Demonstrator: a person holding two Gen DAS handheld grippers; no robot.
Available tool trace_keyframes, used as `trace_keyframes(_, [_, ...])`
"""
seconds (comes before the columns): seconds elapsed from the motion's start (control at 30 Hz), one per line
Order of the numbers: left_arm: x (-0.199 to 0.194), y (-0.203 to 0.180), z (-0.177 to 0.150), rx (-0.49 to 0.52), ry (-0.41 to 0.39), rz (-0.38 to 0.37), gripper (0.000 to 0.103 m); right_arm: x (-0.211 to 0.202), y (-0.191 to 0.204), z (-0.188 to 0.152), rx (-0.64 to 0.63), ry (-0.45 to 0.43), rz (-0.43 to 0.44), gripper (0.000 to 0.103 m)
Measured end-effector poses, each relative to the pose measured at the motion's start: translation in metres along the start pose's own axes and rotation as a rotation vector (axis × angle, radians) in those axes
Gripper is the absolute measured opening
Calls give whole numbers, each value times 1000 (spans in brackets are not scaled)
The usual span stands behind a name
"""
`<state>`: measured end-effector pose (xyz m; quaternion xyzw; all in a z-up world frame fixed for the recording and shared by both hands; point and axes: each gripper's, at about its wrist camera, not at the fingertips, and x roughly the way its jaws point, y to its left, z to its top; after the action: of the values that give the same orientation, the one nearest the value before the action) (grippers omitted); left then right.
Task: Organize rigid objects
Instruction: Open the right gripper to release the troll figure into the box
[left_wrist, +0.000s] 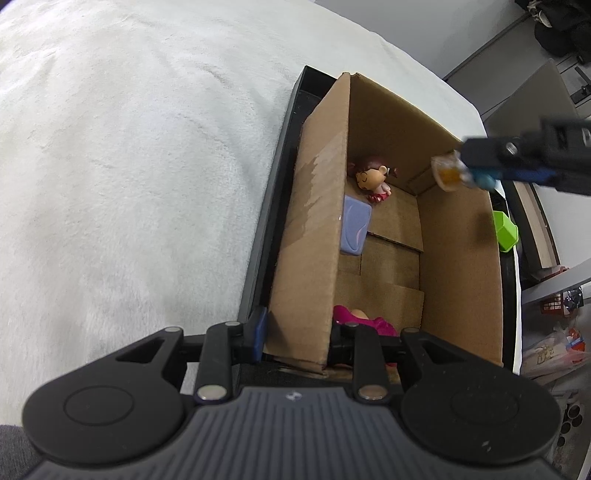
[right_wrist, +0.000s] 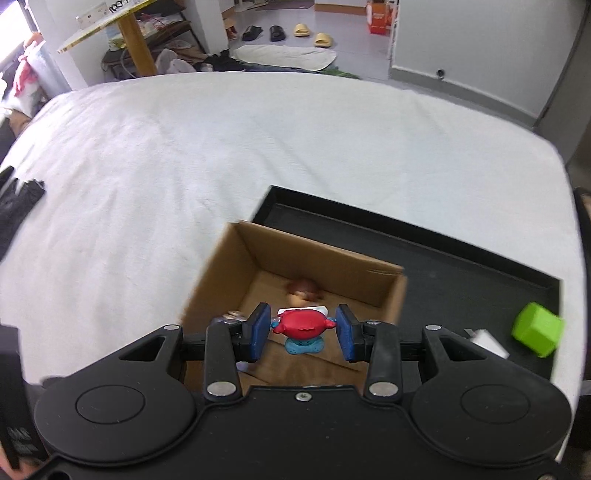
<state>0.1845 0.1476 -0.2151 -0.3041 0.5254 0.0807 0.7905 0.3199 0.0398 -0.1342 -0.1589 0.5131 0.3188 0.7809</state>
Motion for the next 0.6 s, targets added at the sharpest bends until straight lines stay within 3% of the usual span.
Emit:
trace_keyframes(0.27, [0,4,0,-9,-1,-12,28,8,23,15,7,-4,61,40])
trace_keyframes(0.6, [-2,5,1,-16,-6,-10,29,-17,2,9,77,-52,83,43])
